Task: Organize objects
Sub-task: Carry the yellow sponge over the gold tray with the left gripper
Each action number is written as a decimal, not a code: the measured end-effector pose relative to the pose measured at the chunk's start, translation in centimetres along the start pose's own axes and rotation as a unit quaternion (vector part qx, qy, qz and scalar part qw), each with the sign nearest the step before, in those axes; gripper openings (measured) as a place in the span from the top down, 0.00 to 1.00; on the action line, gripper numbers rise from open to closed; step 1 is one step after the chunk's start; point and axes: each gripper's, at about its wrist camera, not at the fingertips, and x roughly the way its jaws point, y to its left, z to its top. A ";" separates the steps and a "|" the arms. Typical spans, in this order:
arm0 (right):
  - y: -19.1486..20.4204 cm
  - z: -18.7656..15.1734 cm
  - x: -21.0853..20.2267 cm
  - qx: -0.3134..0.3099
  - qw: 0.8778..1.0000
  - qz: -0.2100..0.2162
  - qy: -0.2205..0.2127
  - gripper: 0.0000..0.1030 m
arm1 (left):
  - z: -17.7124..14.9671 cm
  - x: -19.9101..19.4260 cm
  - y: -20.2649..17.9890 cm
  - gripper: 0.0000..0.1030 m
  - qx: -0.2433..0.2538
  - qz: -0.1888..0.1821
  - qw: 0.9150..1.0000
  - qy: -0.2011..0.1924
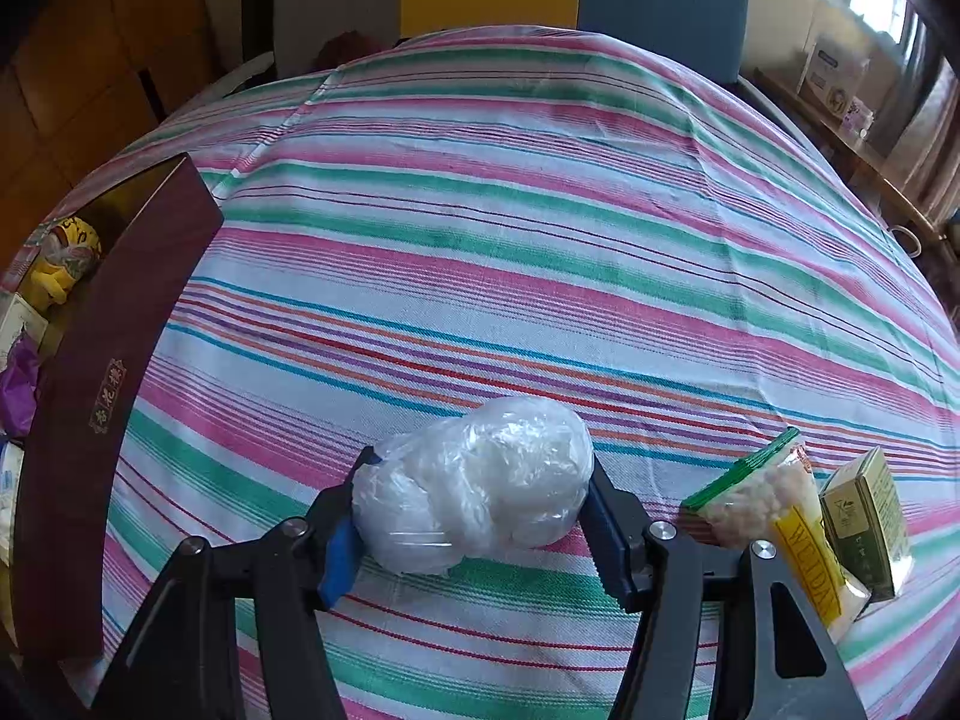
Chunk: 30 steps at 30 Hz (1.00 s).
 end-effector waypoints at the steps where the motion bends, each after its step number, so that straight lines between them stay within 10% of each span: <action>1: 0.0 0.0 0.0 0.001 1.000 0.000 -0.001 0.39 | 0.0 0.1 0.0 0.41 0.000 0.000 1.000 0.001; 30: 0.4 0.3 0.3 -0.004 1.000 -0.003 0.007 0.37 | -1.0 1.4 1.7 0.41 -0.020 0.007 1.000 0.022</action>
